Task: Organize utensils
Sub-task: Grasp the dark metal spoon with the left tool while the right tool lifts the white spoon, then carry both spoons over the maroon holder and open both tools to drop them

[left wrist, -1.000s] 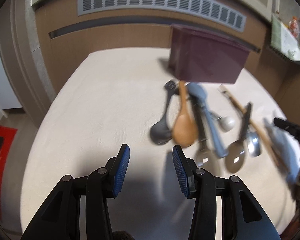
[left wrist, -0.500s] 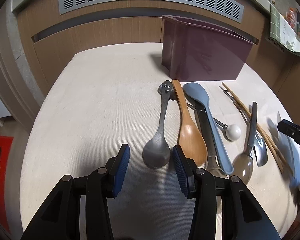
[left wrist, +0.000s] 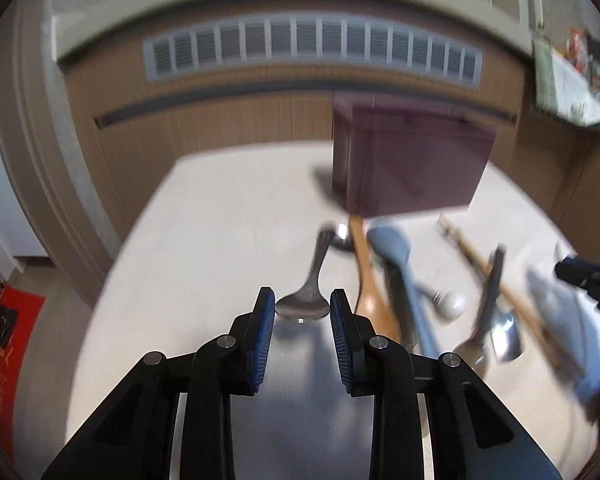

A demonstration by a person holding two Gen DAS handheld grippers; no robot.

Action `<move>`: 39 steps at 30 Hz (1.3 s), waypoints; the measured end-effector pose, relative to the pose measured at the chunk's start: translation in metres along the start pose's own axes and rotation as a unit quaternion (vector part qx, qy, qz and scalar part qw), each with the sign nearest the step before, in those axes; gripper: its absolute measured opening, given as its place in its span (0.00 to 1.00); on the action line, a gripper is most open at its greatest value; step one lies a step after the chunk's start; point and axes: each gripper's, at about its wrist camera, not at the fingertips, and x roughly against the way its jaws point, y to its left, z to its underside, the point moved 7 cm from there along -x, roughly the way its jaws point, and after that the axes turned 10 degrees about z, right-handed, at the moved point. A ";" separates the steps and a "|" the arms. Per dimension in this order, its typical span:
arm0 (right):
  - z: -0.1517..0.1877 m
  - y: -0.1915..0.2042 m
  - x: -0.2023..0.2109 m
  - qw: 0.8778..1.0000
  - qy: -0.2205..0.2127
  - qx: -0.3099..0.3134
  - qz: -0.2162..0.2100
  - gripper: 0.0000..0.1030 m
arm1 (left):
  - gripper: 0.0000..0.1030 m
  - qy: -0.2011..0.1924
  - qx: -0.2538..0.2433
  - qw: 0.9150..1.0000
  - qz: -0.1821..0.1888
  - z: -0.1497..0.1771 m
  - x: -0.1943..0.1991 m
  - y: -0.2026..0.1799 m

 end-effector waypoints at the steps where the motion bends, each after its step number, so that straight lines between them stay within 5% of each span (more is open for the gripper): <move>1: -0.002 -0.001 0.002 1.000 -0.004 0.000 0.000 0.30 | 0.28 -0.015 -0.003 1.000 -0.001 -0.006 0.008 -0.001; 5: -0.011 -0.004 0.011 1.000 -0.027 0.003 0.005 0.30 | 0.28 -0.049 -0.013 0.999 -0.005 -0.028 0.028 -0.003; 25: -0.046 -0.001 0.025 0.998 -0.066 0.018 0.007 0.30 | 0.28 -0.071 -0.021 0.997 0.025 -0.083 0.055 -0.022; 29: -0.095 0.005 0.054 0.991 -0.127 0.031 0.002 0.30 | 0.28 -0.104 -0.030 0.993 0.055 -0.142 0.082 -0.035; 32: -0.167 0.013 0.099 0.971 -0.237 0.038 -0.013 0.30 | 0.28 -0.115 -0.040 0.990 0.077 -0.192 0.091 -0.047; 35: -0.218 0.021 0.115 0.953 -0.299 0.034 -0.029 0.30 | 0.28 -0.110 -0.035 0.989 0.095 -0.224 0.079 -0.055; 39: -0.244 0.031 0.091 0.948 -0.314 0.048 -0.022 0.30 | 0.28 -0.094 -0.032 0.989 0.106 -0.234 0.048 -0.053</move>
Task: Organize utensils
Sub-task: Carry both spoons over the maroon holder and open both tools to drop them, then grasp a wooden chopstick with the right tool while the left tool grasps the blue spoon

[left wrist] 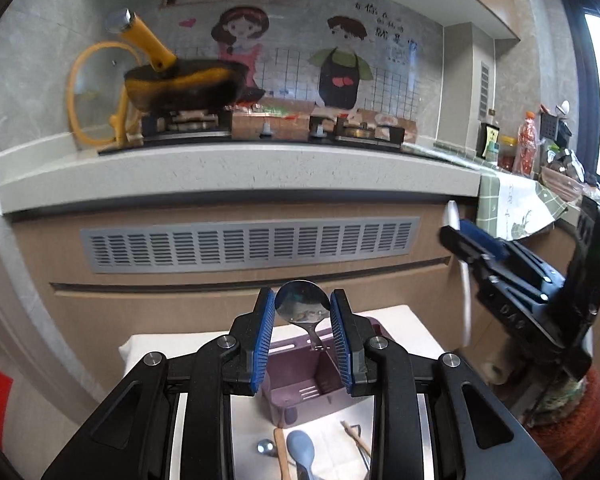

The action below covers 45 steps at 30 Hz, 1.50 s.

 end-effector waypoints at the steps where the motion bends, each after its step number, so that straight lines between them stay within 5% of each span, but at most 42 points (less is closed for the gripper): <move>1: 0.005 0.003 -0.010 1.000 0.004 -0.001 -0.011 0.30 | 0.28 0.007 0.006 1.000 0.002 0.002 -0.009 0.004; 10: 0.061 0.010 -0.094 0.998 0.051 -0.033 0.010 0.30 | 0.28 0.076 0.059 0.995 0.017 0.040 -0.071 0.037; 15: 0.094 0.017 -0.109 0.998 0.056 -0.010 0.039 0.30 | 0.29 0.100 0.091 0.990 0.027 0.070 -0.095 0.048; 19: 0.118 0.020 -0.110 0.994 0.112 -0.008 0.006 0.31 | 0.32 0.099 0.101 0.988 0.060 0.079 -0.103 0.045; 28: 0.113 0.002 -0.033 0.994 0.106 0.002 0.015 0.31 | 0.40 -0.012 0.095 0.995 0.009 0.085 -0.034 0.048; 39: 0.210 0.007 0.039 0.963 0.266 0.034 -0.004 0.31 | 0.40 0.108 0.138 0.984 -0.023 0.218 -0.013 0.039; 45: 0.259 0.022 0.060 0.944 0.323 0.049 -0.053 0.31 | 0.40 0.115 0.113 0.985 -0.055 0.244 0.008 0.030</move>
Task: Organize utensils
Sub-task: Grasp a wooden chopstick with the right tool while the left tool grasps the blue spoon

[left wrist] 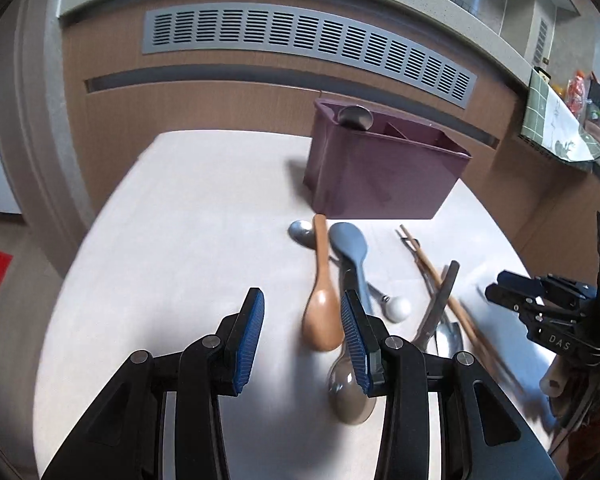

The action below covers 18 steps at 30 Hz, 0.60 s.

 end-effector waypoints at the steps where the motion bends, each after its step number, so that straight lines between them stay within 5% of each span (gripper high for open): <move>1: 0.004 0.002 -0.002 1.000 0.007 -0.002 -0.006 0.31 | 0.40 -0.001 0.003 1.000 0.001 0.001 0.002 0.001; 11: 0.013 0.015 -0.004 0.999 0.027 -0.007 -0.032 0.30 | 0.40 0.020 0.024 1.000 0.004 0.009 -0.007 0.007; 14: 0.015 0.027 -0.007 0.999 0.027 0.012 -0.042 0.11 | 0.40 0.025 0.022 0.999 0.005 0.011 -0.009 0.005; 18: 0.009 0.039 -0.012 0.998 0.027 0.029 -0.055 0.08 | 0.40 0.028 0.023 0.999 0.008 0.012 -0.010 0.004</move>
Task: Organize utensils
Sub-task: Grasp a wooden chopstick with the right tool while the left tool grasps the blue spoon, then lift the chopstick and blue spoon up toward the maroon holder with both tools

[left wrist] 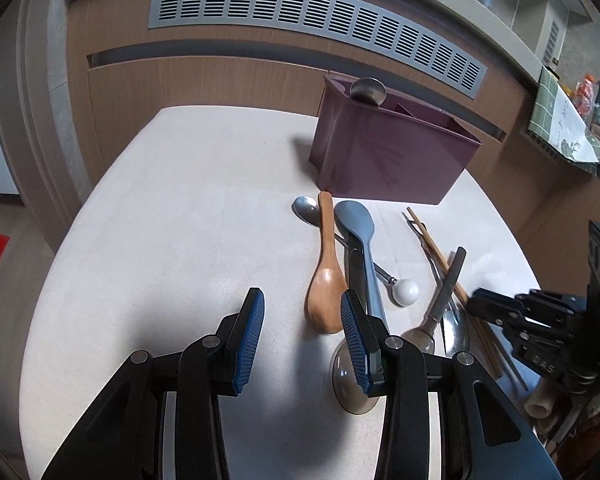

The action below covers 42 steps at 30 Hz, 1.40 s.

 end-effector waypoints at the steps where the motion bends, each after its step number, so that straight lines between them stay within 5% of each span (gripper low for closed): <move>1: -0.003 0.002 -0.003 1.000 0.001 0.003 0.005 0.08 | 0.40 0.002 -0.001 1.000 0.000 0.001 0.000 0.000; 7: -0.015 0.004 -0.025 0.999 0.016 0.024 0.037 0.12 | 0.40 0.010 -0.001 1.000 0.003 0.004 -0.004 -0.003; 10: -0.020 0.003 -0.026 0.999 0.012 0.023 0.039 0.05 | 0.40 0.012 -0.007 1.000 0.007 0.006 -0.004 -0.005; 19: -0.010 -0.062 0.000 0.995 -0.006 -0.080 0.054 0.04 | 0.40 0.023 -0.009 1.000 0.012 0.008 -0.011 -0.005; 27: 0.014 -0.082 0.010 0.991 -0.001 -0.125 0.052 0.04 | 0.40 0.038 -0.031 0.997 0.062 -0.021 -0.037 -0.037; 36: 0.019 -0.075 0.015 0.993 -0.004 -0.111 0.047 0.05 | 0.40 0.055 -0.077 0.995 -0.006 -0.051 -0.100 -0.052; 42: 0.018 -0.077 0.006 0.994 0.016 -0.100 0.051 0.10 | 0.40 0.067 -0.111 0.991 0.012 -0.047 -0.110 -0.069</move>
